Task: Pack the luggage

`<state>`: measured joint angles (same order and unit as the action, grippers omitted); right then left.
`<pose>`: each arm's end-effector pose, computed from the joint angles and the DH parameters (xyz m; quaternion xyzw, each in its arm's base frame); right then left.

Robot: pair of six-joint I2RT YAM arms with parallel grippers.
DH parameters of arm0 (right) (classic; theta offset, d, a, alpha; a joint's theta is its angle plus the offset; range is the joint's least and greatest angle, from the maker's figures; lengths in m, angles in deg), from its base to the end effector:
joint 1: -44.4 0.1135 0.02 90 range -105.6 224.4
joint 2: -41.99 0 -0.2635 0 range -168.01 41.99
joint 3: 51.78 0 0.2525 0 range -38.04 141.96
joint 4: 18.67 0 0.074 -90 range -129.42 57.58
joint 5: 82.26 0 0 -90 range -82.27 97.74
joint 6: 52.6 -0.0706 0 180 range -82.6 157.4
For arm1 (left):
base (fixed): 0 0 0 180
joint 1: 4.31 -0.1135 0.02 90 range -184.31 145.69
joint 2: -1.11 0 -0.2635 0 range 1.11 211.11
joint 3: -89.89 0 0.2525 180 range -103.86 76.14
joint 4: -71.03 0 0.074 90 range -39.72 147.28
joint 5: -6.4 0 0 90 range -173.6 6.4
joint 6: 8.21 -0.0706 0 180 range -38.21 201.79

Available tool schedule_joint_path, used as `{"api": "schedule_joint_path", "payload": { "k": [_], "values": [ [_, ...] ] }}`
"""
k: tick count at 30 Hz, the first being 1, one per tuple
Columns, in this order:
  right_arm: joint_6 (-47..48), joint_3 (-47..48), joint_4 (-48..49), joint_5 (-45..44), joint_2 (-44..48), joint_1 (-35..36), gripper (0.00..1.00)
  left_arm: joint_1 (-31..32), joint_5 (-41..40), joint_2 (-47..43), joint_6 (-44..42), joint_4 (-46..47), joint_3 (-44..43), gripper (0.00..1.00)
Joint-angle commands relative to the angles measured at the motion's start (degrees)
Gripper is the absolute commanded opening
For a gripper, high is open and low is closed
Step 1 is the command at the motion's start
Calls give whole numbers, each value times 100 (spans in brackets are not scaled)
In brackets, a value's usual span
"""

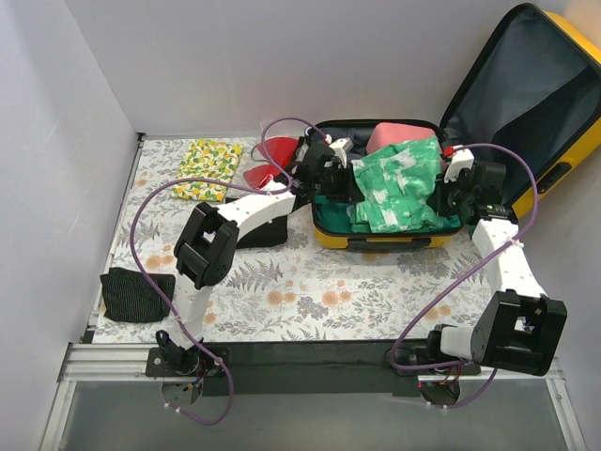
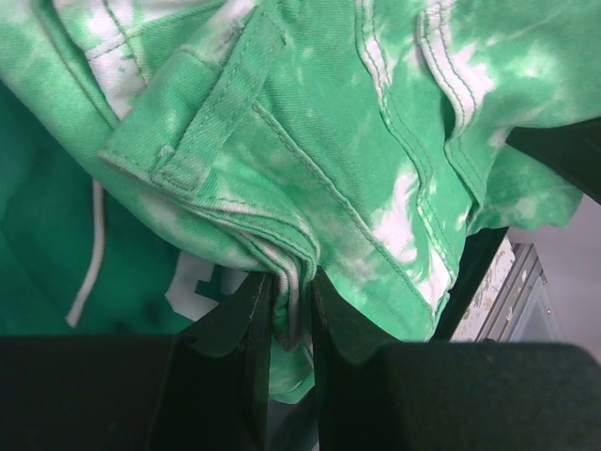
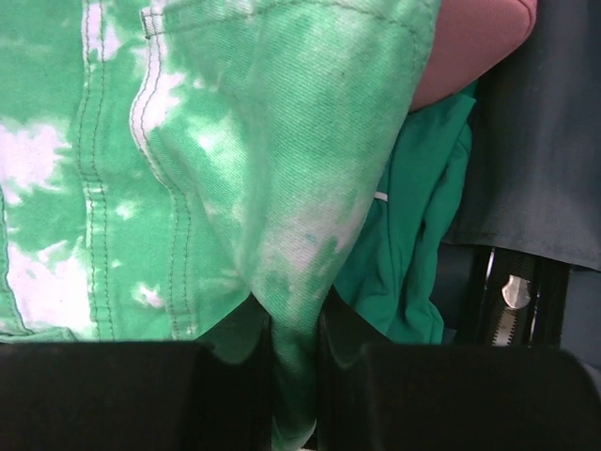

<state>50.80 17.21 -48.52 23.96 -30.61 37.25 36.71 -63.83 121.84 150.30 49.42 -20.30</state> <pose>0.3115 -0.0192 0.2709 -0.1142 0.8670 0.0386 0.4835 0.3780 -0.3605 0.2191 -0.1242 0.8573 -0.4759 0.1522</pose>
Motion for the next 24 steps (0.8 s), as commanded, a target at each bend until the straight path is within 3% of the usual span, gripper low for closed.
{"api": "schedule_joint_path", "payload": {
  "k": [1, 12, 21, 23, 24],
  "values": [
    [408, -13, 599, -243, -79, -400, 1, 152, 229, -155, 4, 39, 3, 0],
    [1066, -22, 529, -129, -703, -515, 1, 214, 124, 109, -92, 4, 91, 0],
    [1761, -4, 520, -348, -818, -646, 22, 214, 159, 355, -233, -234, 20, 0],
    [1849, -49, 503, -514, -809, -655, 21, 214, 159, 399, -285, -269, -6, 0],
    [1919, -92, 485, -542, -817, -673, 14, 214, 159, 425, -303, -304, -58, 0]
  ]
}}
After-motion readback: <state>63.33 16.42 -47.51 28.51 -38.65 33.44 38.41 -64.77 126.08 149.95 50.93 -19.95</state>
